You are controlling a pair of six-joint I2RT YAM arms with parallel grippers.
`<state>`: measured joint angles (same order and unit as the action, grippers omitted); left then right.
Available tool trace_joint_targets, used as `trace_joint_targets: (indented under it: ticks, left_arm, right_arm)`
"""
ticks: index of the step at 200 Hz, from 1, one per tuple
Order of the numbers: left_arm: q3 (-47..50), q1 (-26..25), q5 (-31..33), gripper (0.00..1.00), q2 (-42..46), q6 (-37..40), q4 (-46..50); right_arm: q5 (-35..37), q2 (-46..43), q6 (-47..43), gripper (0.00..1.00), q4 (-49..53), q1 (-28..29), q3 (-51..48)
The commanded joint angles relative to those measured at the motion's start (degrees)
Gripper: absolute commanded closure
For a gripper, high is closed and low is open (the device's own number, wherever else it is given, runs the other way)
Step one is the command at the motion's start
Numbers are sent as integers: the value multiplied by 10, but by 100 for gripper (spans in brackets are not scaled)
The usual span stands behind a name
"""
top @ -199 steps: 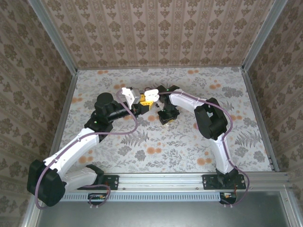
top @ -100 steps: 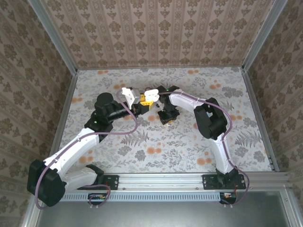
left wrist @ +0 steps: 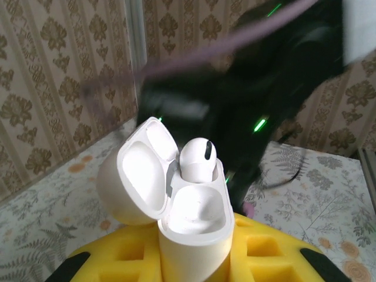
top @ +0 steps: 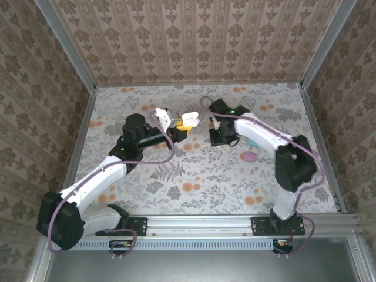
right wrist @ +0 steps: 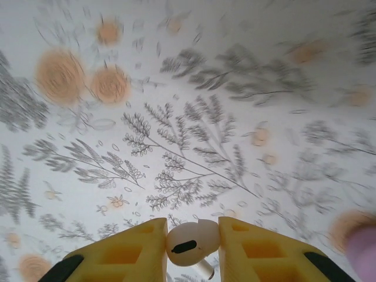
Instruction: Insert the wireless bluetooth earbuds into the charging case
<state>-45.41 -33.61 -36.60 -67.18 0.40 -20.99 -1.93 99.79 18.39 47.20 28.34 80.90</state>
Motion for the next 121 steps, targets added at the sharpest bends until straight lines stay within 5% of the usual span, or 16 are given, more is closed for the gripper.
trace_joint_targets:
  ticks: [1, 52, 121]
  left_arm:
    - [-22, 3, 22, 76, -16, -27, -23]
    - [-27, -15, 37, 77, -72, -77, -93]
    - [-27, -49, 75, 76, -109, -90, -156]
  right_arm:
    - [17, -101, 61, 71, -61, -9, -39]
    - [2, -267, 130, 70, -162, -3, -81]
    - [-14, -317, 172, 70, -262, 50, -77]
